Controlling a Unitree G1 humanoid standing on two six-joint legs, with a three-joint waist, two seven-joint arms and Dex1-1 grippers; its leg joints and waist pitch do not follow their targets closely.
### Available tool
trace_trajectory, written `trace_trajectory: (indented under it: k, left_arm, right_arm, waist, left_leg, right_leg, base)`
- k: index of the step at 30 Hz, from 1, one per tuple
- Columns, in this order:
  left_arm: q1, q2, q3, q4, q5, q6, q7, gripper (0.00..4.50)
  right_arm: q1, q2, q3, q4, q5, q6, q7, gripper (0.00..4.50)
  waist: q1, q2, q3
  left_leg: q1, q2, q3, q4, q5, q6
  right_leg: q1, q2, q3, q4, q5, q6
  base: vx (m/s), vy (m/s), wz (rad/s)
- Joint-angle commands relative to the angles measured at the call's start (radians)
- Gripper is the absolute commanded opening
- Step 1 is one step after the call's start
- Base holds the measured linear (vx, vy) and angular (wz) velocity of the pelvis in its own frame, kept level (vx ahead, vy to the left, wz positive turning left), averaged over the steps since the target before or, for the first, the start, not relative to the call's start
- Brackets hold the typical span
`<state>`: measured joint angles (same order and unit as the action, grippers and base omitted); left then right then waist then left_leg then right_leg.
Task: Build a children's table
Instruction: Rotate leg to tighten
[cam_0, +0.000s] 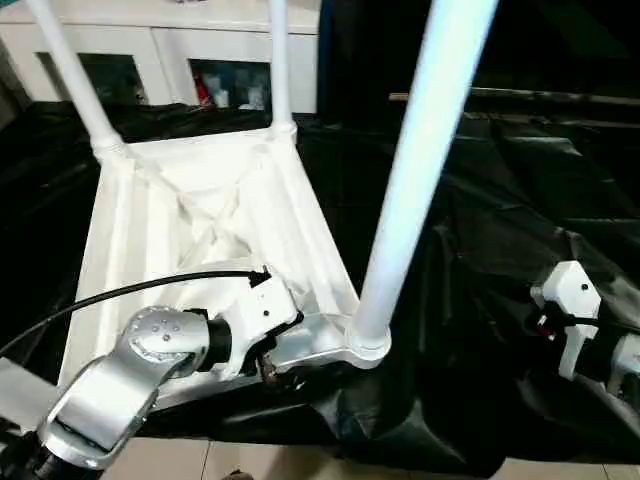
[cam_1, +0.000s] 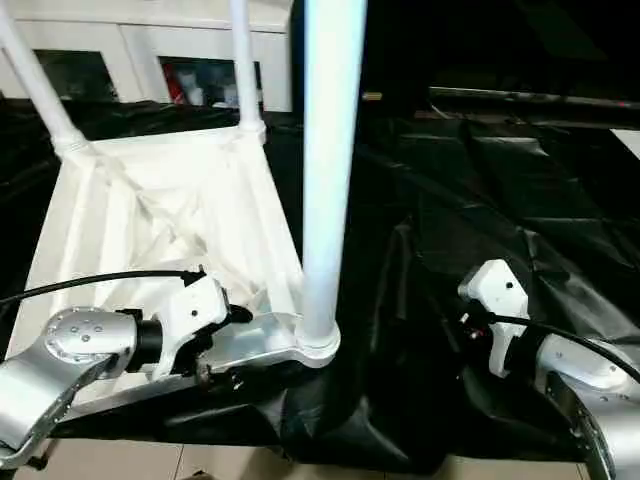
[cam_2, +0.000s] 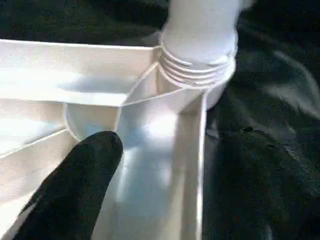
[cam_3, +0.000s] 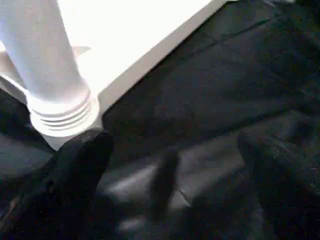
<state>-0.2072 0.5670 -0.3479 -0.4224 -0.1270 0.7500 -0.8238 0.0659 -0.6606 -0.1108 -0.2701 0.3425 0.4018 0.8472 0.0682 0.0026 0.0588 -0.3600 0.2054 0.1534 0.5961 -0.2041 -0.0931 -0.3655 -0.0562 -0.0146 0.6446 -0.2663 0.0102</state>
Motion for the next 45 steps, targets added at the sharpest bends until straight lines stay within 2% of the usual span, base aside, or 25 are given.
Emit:
trace_trajectory:
  k: [1,3,5,6,7,8,10,11,12,14,16,19,23,25,27,28,30,31,33,34,37,39,42,44,45]
  left_arm:
    - [-0.012,-0.018,-0.019,-0.005,0.010,0.010,0.032,4.01]
    - [-0.004,-0.029,-0.024,-0.001,0.004,0.012,0.028,3.74]
    - [0.017,-0.038,-0.023,-0.002,-0.020,0.028,0.020,3.62]
    - [0.024,-0.030,-0.031,-0.001,-0.021,0.018,0.008,3.63]
    - [0.029,-0.023,-0.037,-0.003,-0.028,0.019,-0.004,3.57]
    - [0.035,-0.018,-0.038,-0.007,-0.041,0.028,-0.016,3.57]
    - [0.038,-0.009,-0.038,-0.009,-0.053,0.028,-0.031,3.20]
    - [0.038,-0.007,-0.039,-0.007,-0.052,0.025,-0.033,3.22]
    - [0.037,-0.005,-0.038,-0.002,-0.048,0.016,-0.031,3.18]
    - [0.034,-0.003,-0.037,0.008,-0.041,0.006,-0.028,2.87]
    - [0.023,0.015,-0.049,0.063,0.007,-0.058,-0.017,2.74]
    - [0.023,0.017,-0.044,0.092,0.010,-0.082,-0.015,2.50]
    - [0.024,0.000,-0.018,0.134,-0.020,-0.109,-0.026,2.28]
    - [0.021,0.009,-0.011,0.160,-0.022,-0.120,-0.036,1.93]
    - [0.019,0.012,-0.006,0.178,-0.022,-0.135,-0.042,1.89]
    - [0.018,0.013,-0.004,0.185,-0.022,-0.142,-0.044,1.88]
    - [0.017,0.004,0.012,0.208,-0.035,-0.179,-0.055,1.76]
    - [0.016,-0.001,0.021,0.224,-0.049,-0.214,-0.073,1.51]
    - [0.016,0.000,0.021,0.230,-0.055,-0.229,-0.087,1.48]
    - [0.017,0.000,0.020,0.237,-0.061,-0.243,-0.100,1.42]
    - [0.016,0.007,0.004,0.279,-0.055,-0.289,-0.130,1.07]
    - [0.013,0.011,-0.001,0.290,-0.050,-0.298,-0.137,1.06]
    - [-0.007,0.017,-0.008,0.332,-0.036,-0.328,-0.151,0.65]
    - [-0.054,0.040,-0.045,0.408,0.026,-0.387,-0.170,0.55]
    - [-0.059,0.041,-0.048,0.415,0.031,-0.391,-0.172,0.40]
  right_arm:
    - [-0.012,0.000,0.012,0.002,-0.002,-0.005,0.010,4.50]
    - [-0.012,0.004,0.026,0.002,-0.007,-0.009,0.013,4.50]
    - [-0.018,0.013,0.042,0.012,-0.011,-0.014,0.011,4.50]
    - [-0.023,0.015,0.051,0.019,-0.019,-0.020,0.008,4.50]
    - [-0.027,0.018,0.057,0.025,-0.024,-0.023,0.006,4.50]
    - [-0.031,0.022,0.062,0.029,-0.024,-0.024,0.005,4.50]
    - [-0.040,0.028,0.071,0.036,-0.027,-0.027,0.000,4.50]
    - [-0.042,0.029,0.073,0.038,-0.029,-0.028,-0.001,4.50]
    - [-0.044,0.029,0.076,0.041,-0.033,-0.030,-0.002,4.50]
    - [-0.044,0.027,0.079,0.042,-0.037,-0.033,-0.003,4.50]
    - [-0.037,0.024,0.083,0.038,-0.037,-0.037,-0.002,4.50]
    - [-0.032,0.027,0.091,0.044,-0.042,-0.046,0.002,4.50]
    - [-0.033,0.036,0.105,0.058,-0.049,-0.055,0.003,4.50]
    - [-0.044,0.045,0.113,0.080,-0.054,-0.065,0.001,4.50]
    - [-0.050,0.050,0.116,0.087,-0.056,-0.068,0.000,4.50]
    - [-0.052,0.052,0.117,0.089,-0.057,-0.068,0.000,4.50]
    - [-0.059,0.054,0.121,0.092,-0.055,-0.072,0.002,4.50]
    - [-0.064,0.054,0.124,0.096,-0.055,-0.076,0.004,4.50]
    - [-0.065,0.053,0.125,0.097,-0.055,-0.076,0.005,4.50]
    - [-0.067,0.053,0.126,0.099,-0.055,-0.077,0.006,4.50]
    - [-0.073,0.052,0.134,0.109,-0.058,-0.084,0.014,4.50]
    - [-0.074,0.053,0.136,0.109,-0.059,-0.084,0.015,4.50]
    - [-0.081,0.057,0.141,0.113,-0.061,-0.087,0.013,4.50]
    - [-0.086,0.057,0.143,0.114,-0.062,-0.089,0.012,4.50]
    - [-0.087,0.057,0.143,0.114,-0.062,-0.089,0.013,4.50]
  waist:
    - [0.004,-0.013,-0.043]
    - [0.005,-0.017,-0.042]
    - [0.004,-0.015,-0.041]
    - [0.003,-0.009,-0.041]
    - [0.001,-0.010,-0.041]
    - [0.000,-0.005,-0.042]
    - [-0.001,-0.002,-0.043]
    - [-0.001,0.005,-0.044]
    - [-0.003,0.001,-0.043]
    - [-0.002,0.000,-0.044]
    - [0.000,-0.001,-0.044]
    - [0.000,0.002,-0.047]
    - [0.002,-0.002,-0.047]
    - [0.002,-0.002,-0.046]
    - [0.002,-0.004,-0.047]
    - [0.004,-0.002,-0.047]
    - [0.004,-0.006,-0.048]
    - [0.004,-0.010,-0.048]
    - [0.006,-0.009,-0.048]
    - [0.006,-0.012,-0.047]
    - [0.009,-0.011,-0.051]
    - [0.012,-0.011,-0.051]
    - [0.016,-0.011,-0.053]
    - [0.018,-0.009,-0.053]
    - [0.020,-0.004,-0.054]
  left_leg:
    - [-0.002,0.010,0.005,-0.062,-0.048,0.074]
    - [-0.003,0.009,0.005,-0.062,-0.048,0.073]
    - [-0.003,0.009,0.005,-0.063,-0.054,0.072]
    - [-0.005,0.009,0.004,-0.063,-0.054,0.070]
    - [-0.005,0.009,0.004,-0.064,-0.060,0.067]
    - [-0.004,0.010,0.003,-0.064,-0.066,0.063]
    - [-0.004,0.009,0.002,-0.064,-0.068,0.058]
    - [-0.002,0.010,0.002,-0.064,-0.071,0.054]
    - [-0.002,0.010,0.003,-0.064,-0.075,0.054]
    - [-0.003,0.009,0.003,-0.063,-0.072,0.054]
    - [-0.005,0.008,0.003,-0.062,-0.068,0.060]
    - [-0.003,0.008,0.002,-0.062,-0.069,0.058]
    - [-0.004,0.008,0.003,-0.062,-0.057,0.059]
    - [-0.004,0.008,0.003,-0.063,-0.064,0.061]
    - [-0.003,0.008,0.003,-0.063,-0.071,0.061]
    - [-0.003,0.010,0.002,-0.064,-0.067,0.060]
    - [-0.004,0.009,0.003,-0.063,-0.060,0.063]
    - [-0.004,0.009,0.004,-0.063,-0.058,0.064]
    - [-0.003,0.010,0.004,-0.063,-0.057,0.065]
    - [-0.003,0.010,0.005,-0.063,-0.057,0.067]
    - [-0.002,0.011,0.006,-0.061,-0.045,0.071]
    - [-0.001,0.011,0.006,-0.062,-0.043,0.070]
    - [-0.001,0.011,0.007,-0.061,-0.046,0.066]
    - [-0.001,0.011,0.006,-0.062,-0.055,0.060]
    - [0.004,0.012,0.007,-0.062,-0.064,0.056]
  right_leg:
    - [0.038,-0.048,0.030,-0.080,0.090,-0.210]
    - [0.038,-0.048,0.030,-0.079,0.094,-0.207]
    - [0.036,-0.048,0.029,-0.080,0.082,-0.205]
    - [0.036,-0.048,0.028,-0.080,0.076,-0.205]
    - [0.034,-0.048,0.028,-0.081,0.068,-0.205]
    - [0.034,-0.049,0.028,-0.081,0.063,-0.205]
    - [0.035,-0.048,0.029,-0.081,0.071,-0.208]
    - [0.034,-0.048,0.029,-0.080,0.077,-0.209]
    - [0.034,-0.047,0.028,-0.082,0.081,-0.211]
    - [0.037,-0.046,0.029,-0.080,0.096,-0.216]
    - [0.038,-0.046,0.029,-0.081,0.100,-0.209]
    - [0.038,-0.047,0.029,-0.080,0.092,-0.201]
    - [0.038,-0.048,0.029,-0.076,0.128,-0.215]
    - [0.037,-0.049,0.029,-0.077,0.116,-0.217]
    - [0.037,-0.049,0.028,-0.078,0.097,-0.217]
    - [0.038,-0.051,0.029,-0.077,0.098,-0.217]
    - [0.038,-0.050,0.029,-0.076,0.108,-0.215]
    - [0.038,-0.050,0.029,-0.076,0.105,-0.213]
    - [0.037,-0.051,0.030,-0.076,0.101,-0.211]
    - [0.037,-0.051,0.030,-0.077,0.099,-0.209]
    - [0.036,-0.051,0.030,-0.074,0.119,-0.205]
    - [0.036,-0.051,0.030,-0.072,0.126,-0.205]
    - [0.037,-0.052,0.031,-0.073,0.121,-0.204]
    - [0.037,-0.052,0.031,-0.074,0.104,-0.199]
    - [0.034,-0.052,0.031,-0.075,0.093,-0.195]
  base:
    - [0.000,0.000,0.00]
    - [0.000,0.000,0.00]
    - [0.000,0.000,0.00]
    - [0.000,0.000,0.00]
    - [0.000,0.000,0.00]
    - [0.000,0.000,0.00]
    - [0.000,0.000,0.00]
    - [0.000,0.000,0.00]
    - [0.000,0.000,0.00]
    - [0.000,0.000,0.00]
    - [0.000,0.000,0.00]
    - [0.000,0.000,0.00]
    - [0.000,0.000,0.00]
    - [0.000,0.000,0.00]
    - [0.000,0.000,0.00]
    - [0.000,0.000,0.00]
    - [0.000,0.000,0.00]
    - [0.000,0.000,0.00]
    - [0.000,0.000,0.00]
    - [0.000,0.000,0.00]
    - [0.000,0.000,0.00]
    - [0.000,0.000,0.00]
    - [0.000,0.000,0.00]
    - [0.000,0.000,0.00]
    - [0.000,0.000,0.00]
